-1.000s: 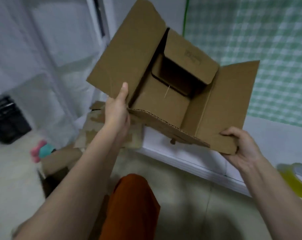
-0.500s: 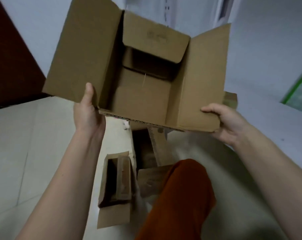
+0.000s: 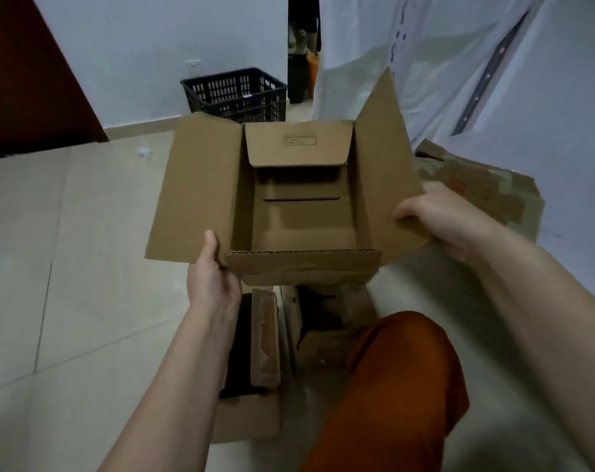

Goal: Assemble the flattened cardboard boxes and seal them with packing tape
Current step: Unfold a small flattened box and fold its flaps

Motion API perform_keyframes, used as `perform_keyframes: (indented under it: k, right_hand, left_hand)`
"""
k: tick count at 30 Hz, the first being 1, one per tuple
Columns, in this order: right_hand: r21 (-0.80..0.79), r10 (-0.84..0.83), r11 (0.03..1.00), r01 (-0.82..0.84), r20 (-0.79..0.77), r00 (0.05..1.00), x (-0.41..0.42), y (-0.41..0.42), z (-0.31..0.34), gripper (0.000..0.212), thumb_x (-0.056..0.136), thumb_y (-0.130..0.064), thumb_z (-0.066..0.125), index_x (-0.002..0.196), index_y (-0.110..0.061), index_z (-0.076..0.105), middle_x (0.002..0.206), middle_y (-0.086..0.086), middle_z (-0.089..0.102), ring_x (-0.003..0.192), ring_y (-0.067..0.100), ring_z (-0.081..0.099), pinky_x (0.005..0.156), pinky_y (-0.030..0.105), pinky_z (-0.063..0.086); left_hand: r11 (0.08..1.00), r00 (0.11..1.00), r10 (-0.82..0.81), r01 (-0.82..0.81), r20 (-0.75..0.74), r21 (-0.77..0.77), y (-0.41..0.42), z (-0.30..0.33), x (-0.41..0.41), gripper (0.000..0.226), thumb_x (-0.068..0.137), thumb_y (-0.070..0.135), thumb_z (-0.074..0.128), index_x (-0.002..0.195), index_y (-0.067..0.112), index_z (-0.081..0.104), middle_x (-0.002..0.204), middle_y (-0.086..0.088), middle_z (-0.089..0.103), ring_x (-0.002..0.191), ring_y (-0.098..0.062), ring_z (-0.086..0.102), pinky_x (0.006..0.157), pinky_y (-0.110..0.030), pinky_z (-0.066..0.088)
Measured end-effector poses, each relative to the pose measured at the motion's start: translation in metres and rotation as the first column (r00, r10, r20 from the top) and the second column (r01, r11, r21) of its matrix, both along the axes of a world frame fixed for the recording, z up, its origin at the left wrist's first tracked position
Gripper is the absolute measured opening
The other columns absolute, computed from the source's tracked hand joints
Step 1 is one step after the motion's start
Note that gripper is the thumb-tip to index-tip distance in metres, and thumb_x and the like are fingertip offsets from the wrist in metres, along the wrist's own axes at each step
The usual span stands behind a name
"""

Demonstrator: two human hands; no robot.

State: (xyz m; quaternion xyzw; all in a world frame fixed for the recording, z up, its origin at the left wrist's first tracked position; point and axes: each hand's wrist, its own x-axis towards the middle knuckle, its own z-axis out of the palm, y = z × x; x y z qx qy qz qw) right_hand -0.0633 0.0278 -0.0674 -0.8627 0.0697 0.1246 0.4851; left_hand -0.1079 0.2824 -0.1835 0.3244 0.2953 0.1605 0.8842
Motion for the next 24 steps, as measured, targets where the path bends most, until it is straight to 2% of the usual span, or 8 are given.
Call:
perform_keyframes:
  k: [3,7,10,12,15,18,20,24]
  right_hand:
    - [-0.187,0.067,0.981,-0.058,0.04,0.997,0.012,-0.008,0.006,0.026,0.091,-0.012,0.051,0.112,0.003,0.056,0.09,0.023,0.062,0.084,0.04,0.064,0.082,0.051,0.053]
    - [-0.263,0.091,0.96,-0.097,-0.033,0.995,0.024,-0.009,-0.002,0.02,0.09,-0.014,0.051,0.099,0.001,0.062,0.096,0.023,0.067,0.088,0.039,0.066,0.081,0.046,0.054]
    - [-0.221,0.091,0.969,-0.107,-0.082,0.993,0.03,-0.002,-0.025,0.012,0.091,-0.011,0.052,0.092,-0.005,0.062,0.093,0.017,0.067,0.082,0.029,0.066,0.068,0.032,0.051]
    - [-0.188,0.122,0.971,-0.148,-0.142,0.982,0.034,0.007,-0.048,0.012,0.093,-0.009,0.048,0.089,-0.014,0.059,0.086,0.009,0.065,0.075,0.021,0.063,0.057,0.026,0.046]
    - [-0.219,0.138,0.96,-0.172,-0.161,0.977,0.05,0.013,-0.087,0.019,0.09,-0.006,0.044,0.102,-0.01,0.058,0.095,0.015,0.065,0.083,0.029,0.064,0.064,0.032,0.053]
    - [-0.397,0.154,0.901,-0.177,-0.09,0.984,0.07,0.008,-0.108,0.015,0.086,-0.006,0.045,0.096,-0.009,0.056,0.092,0.012,0.062,0.081,0.028,0.061,0.064,0.033,0.049]
    - [-0.509,0.159,0.848,-0.148,-0.022,0.987,0.079,0.002,-0.116,0.013,0.087,-0.007,0.044,0.092,-0.01,0.056,0.088,0.008,0.061,0.078,0.026,0.06,0.064,0.033,0.049]
    - [-0.419,0.212,0.875,-0.24,-0.112,0.971,0.085,-0.018,-0.137,0.027,0.093,-0.02,0.051,0.12,-0.017,0.056,0.11,0.006,0.062,0.097,0.024,0.06,0.08,0.035,0.05]
  left_hand:
    - [0.997,0.993,-0.076,0.077,-0.094,0.017,-0.023,-0.015,0.013,0.025,0.097,0.03,0.056,0.086,0.007,0.057,0.07,-0.002,0.069,0.064,-0.007,0.07,0.07,-0.023,0.059]
    - [0.972,0.955,-0.143,0.185,-0.259,0.144,-0.036,-0.046,0.017,0.057,0.082,0.061,0.063,0.103,0.007,0.061,0.088,0.002,0.063,0.088,-0.017,0.068,0.078,-0.032,0.057]
    - [0.985,0.926,-0.053,0.11,-0.373,0.132,-0.031,-0.055,0.011,0.03,0.098,0.036,0.053,0.101,0.006,0.057,0.087,-0.002,0.064,0.067,-0.011,0.067,0.051,-0.02,0.051]
    - [0.976,0.906,-0.018,0.108,-0.424,0.189,-0.029,-0.059,0.007,0.036,0.098,0.037,0.052,0.118,0.006,0.055,0.099,-0.003,0.065,0.077,-0.012,0.065,0.055,-0.019,0.048]
    - [0.941,0.874,0.022,0.146,-0.485,0.306,-0.031,-0.069,0.009,0.051,0.096,0.047,0.05,0.129,0.009,0.049,0.111,-0.003,0.062,0.094,-0.021,0.061,0.073,-0.027,0.048]
    - [0.903,0.849,-0.023,0.243,-0.527,0.353,-0.046,-0.071,0.017,0.05,0.093,0.055,0.05,0.12,0.014,0.052,0.109,-0.002,0.063,0.104,-0.027,0.06,0.095,-0.041,0.048]
    - [0.909,0.853,-0.082,0.276,-0.516,0.311,-0.06,-0.069,0.023,0.049,0.096,0.045,0.052,0.13,0.01,0.049,0.124,-0.006,0.06,0.114,-0.028,0.057,0.103,-0.042,0.044]
    - [0.832,0.794,-0.123,0.409,-0.595,0.375,-0.074,-0.084,0.032,0.047,0.1,0.031,0.049,0.141,0.009,0.042,0.136,-0.008,0.054,0.126,-0.031,0.049,0.099,-0.037,0.038]
